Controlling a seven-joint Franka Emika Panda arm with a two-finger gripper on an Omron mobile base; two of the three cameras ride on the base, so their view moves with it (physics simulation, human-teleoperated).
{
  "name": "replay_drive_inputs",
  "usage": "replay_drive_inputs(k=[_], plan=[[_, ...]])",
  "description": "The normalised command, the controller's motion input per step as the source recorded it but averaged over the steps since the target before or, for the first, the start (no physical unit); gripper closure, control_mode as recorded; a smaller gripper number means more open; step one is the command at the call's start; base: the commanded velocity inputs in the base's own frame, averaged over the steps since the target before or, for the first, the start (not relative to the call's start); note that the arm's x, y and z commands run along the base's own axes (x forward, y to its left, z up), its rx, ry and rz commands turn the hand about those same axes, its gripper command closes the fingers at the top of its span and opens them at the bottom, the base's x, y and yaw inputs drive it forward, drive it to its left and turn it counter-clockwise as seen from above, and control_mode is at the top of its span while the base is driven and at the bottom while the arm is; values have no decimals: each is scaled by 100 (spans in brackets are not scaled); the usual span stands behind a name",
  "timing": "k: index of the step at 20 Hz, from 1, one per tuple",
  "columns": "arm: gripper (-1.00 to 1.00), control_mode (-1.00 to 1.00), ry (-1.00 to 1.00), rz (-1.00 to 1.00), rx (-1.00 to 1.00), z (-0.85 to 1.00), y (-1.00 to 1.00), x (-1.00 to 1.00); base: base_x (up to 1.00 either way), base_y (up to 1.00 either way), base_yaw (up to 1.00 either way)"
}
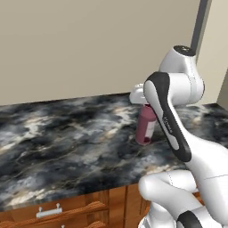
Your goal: Move the drinks to the dining counter.
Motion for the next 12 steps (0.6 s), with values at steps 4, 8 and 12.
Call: replay_drive_inputs(k=[4, 8, 12], plan=[[100, -100, 0, 0, -6, -21, 0, 31, 0, 0, 0], [100, -100, 0, 0, 0, -16, 8, 17, 0, 0, 0], [100, -100, 0, 0, 0, -11, 1, 10, 0, 0, 0]])
